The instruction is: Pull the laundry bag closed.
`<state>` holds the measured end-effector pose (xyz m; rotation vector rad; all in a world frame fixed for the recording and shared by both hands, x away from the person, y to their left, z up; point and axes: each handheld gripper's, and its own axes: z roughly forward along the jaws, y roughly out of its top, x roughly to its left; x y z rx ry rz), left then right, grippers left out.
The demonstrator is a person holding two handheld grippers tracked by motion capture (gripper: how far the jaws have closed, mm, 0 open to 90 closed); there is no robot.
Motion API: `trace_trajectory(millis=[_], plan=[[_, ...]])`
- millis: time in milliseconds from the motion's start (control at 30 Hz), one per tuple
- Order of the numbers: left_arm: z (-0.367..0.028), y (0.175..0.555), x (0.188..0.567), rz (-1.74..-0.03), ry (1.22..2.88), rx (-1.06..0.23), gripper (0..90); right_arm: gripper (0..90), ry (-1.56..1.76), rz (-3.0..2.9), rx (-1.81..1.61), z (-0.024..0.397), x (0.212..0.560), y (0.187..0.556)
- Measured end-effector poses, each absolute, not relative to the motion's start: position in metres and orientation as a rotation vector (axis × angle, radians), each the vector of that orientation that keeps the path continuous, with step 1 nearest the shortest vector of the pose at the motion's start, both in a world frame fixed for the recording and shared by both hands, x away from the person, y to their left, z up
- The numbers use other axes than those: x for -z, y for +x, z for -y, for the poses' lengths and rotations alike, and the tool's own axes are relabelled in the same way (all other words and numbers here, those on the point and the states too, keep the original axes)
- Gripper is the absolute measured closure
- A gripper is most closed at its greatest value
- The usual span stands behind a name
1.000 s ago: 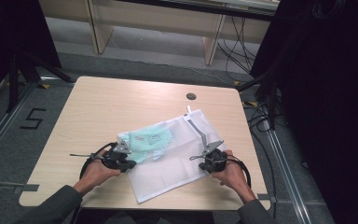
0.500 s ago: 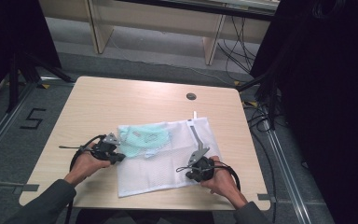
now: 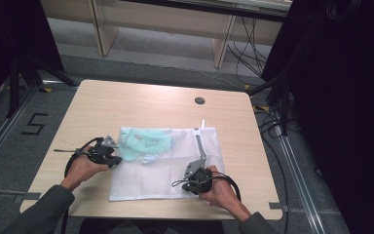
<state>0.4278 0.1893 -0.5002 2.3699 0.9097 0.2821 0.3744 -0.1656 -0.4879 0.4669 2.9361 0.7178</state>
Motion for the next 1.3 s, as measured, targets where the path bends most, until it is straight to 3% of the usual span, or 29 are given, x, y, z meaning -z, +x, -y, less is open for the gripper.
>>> trace_trajectory(millis=[267,500,933,1300], plan=[[-0.185,0.425,0.497,-0.910,2.364,-0.298,88.3,87.7,0.452,-2.912,-0.761,0.167,0.486,0.377],[-0.169,0.412,0.485,-0.861,2.245,-0.303,84.1,83.0,0.521,-2.842,-0.825,0.186,0.473,0.376],[-0.121,0.386,0.480,-0.721,2.208,-0.170,64.5,61.1,0.613,-2.819,-0.822,0.227,0.468,0.351],[-0.070,0.362,0.485,-0.575,2.205,-0.084,61.1,56.8,0.577,-2.878,-0.774,0.231,0.475,0.343]])
